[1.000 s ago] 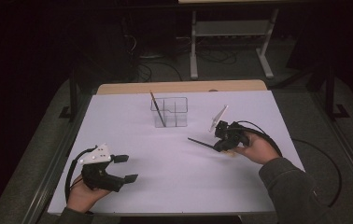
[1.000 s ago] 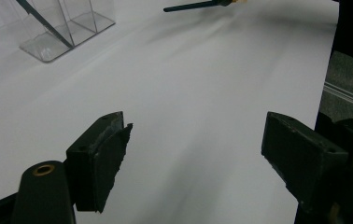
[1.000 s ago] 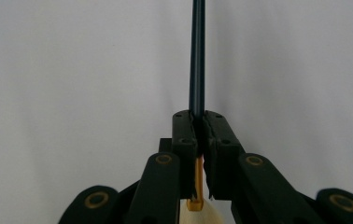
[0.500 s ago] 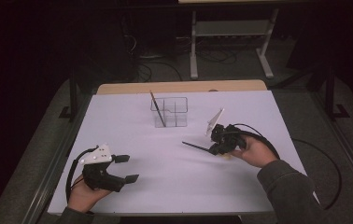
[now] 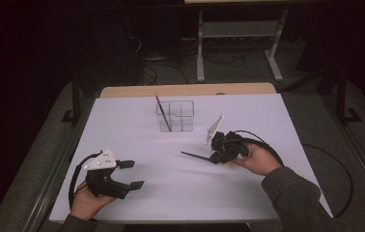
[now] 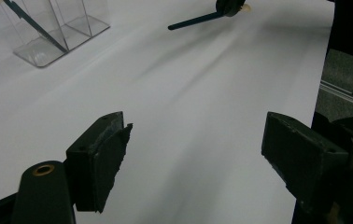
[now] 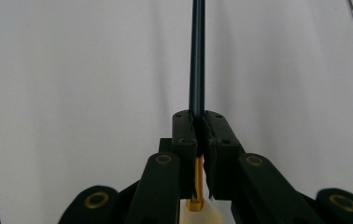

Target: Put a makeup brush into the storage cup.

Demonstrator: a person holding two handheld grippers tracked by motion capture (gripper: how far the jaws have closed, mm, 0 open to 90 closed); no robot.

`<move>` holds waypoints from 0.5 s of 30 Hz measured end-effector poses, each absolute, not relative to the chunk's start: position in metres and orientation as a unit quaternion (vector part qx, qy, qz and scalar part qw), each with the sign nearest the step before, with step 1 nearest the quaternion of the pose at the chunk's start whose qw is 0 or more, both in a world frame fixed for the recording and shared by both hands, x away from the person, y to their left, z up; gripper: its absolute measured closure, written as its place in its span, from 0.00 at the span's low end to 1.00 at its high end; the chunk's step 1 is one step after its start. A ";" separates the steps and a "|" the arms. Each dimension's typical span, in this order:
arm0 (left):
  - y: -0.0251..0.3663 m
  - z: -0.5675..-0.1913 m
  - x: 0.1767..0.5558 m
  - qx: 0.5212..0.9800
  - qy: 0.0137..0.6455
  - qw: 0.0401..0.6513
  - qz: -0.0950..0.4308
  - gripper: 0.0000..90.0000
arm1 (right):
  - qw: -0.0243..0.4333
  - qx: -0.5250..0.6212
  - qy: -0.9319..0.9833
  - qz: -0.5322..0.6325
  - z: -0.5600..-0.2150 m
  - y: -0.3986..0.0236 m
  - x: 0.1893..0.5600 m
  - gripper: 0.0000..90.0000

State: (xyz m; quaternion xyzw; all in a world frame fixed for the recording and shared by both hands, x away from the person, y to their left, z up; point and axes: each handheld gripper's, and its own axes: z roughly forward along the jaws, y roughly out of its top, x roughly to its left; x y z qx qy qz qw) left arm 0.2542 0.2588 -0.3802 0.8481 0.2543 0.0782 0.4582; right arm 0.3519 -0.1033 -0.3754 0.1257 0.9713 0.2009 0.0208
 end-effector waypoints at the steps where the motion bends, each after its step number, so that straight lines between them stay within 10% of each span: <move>1: 0.259 -0.380 0.254 0.848 0.254 0.458 0.078 0.24 | 0.020 0.124 0.971 0.202 -0.375 -0.102 0.351 0.92; 15: 0.249 -0.383 0.254 0.853 0.247 0.455 0.068 0.24 | 0.014 0.097 0.972 0.215 -0.376 -0.091 0.342 0.92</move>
